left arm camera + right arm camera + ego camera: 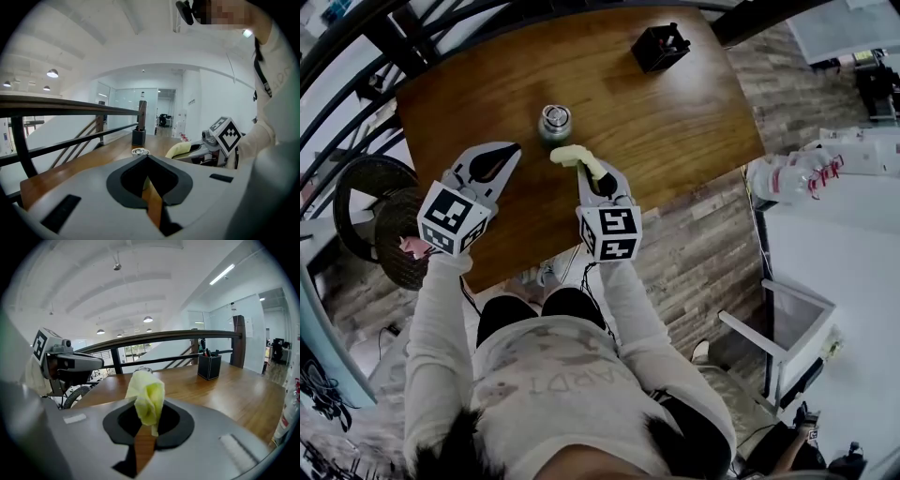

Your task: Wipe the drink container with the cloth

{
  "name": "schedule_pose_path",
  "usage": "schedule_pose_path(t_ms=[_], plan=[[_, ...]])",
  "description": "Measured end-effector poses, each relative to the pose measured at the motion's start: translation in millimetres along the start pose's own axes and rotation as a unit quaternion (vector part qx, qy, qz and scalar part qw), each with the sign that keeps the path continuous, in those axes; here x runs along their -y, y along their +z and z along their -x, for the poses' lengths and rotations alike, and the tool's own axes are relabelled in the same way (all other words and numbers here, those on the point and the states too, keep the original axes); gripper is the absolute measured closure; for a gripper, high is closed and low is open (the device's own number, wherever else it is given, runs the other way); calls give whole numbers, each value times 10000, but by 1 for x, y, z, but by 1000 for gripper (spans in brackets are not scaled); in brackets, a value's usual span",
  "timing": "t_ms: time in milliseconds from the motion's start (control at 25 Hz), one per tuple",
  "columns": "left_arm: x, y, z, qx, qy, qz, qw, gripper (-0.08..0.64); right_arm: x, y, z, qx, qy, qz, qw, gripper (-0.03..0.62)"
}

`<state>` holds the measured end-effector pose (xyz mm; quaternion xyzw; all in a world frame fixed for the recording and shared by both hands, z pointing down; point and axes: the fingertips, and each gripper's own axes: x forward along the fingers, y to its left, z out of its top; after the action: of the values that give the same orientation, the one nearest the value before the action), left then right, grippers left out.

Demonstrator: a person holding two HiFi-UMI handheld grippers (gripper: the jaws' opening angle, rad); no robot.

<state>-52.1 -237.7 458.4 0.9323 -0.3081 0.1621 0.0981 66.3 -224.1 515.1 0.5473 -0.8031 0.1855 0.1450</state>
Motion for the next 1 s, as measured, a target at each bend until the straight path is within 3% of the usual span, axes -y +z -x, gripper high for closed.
schedule_pose_path(t_ms=[400, 1000], plan=[[16, 15, 52, 585, 425, 67, 9974, 558, -21, 19, 49, 394, -87, -88, 9991, 548], [43, 43, 116, 1127, 574, 143, 9919, 558, -53, 62, 119, 999, -173, -89, 9948, 548]])
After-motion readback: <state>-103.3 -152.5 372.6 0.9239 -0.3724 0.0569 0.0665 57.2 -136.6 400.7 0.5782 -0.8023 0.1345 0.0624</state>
